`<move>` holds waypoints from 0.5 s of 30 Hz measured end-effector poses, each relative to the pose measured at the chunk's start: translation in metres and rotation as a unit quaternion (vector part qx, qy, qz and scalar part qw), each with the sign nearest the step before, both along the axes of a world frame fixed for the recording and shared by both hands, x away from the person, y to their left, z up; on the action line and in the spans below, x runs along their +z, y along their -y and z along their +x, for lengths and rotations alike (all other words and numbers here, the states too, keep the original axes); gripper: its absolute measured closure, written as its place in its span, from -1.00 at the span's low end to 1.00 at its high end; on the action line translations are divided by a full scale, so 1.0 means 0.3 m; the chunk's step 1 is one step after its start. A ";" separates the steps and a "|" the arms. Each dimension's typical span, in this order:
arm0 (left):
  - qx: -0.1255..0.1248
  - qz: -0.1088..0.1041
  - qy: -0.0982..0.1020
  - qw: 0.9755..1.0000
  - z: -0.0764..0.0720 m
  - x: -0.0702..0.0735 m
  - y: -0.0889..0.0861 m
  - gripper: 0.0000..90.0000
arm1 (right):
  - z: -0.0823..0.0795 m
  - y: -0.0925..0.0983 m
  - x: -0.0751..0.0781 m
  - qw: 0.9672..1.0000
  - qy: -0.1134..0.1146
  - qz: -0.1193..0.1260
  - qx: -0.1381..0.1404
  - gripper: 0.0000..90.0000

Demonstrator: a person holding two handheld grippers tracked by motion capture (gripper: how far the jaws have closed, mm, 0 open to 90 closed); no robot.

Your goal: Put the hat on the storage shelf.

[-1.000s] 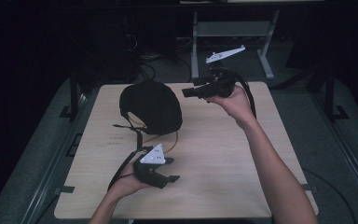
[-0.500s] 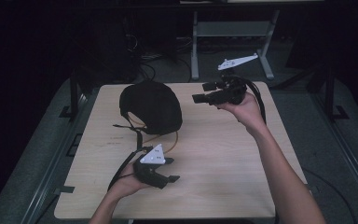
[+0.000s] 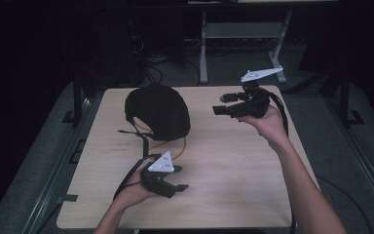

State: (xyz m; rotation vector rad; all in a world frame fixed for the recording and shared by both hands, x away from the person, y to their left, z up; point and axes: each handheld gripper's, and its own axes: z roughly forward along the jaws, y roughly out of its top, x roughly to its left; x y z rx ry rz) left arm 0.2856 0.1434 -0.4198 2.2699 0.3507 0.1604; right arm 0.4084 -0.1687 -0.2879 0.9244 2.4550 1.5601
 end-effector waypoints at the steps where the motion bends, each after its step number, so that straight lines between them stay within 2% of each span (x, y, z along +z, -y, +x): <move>1: 0.000 0.000 0.000 1.000 0.000 0.000 0.000 -0.21 | 0.000 0.000 0.000 1.000 0.000 0.000 0.000 -0.50; 15: 0.002 0.001 -0.002 1.000 0.000 0.000 -0.001 -0.22 | -0.044 0.093 -0.067 1.000 -0.012 0.004 -0.015 -0.52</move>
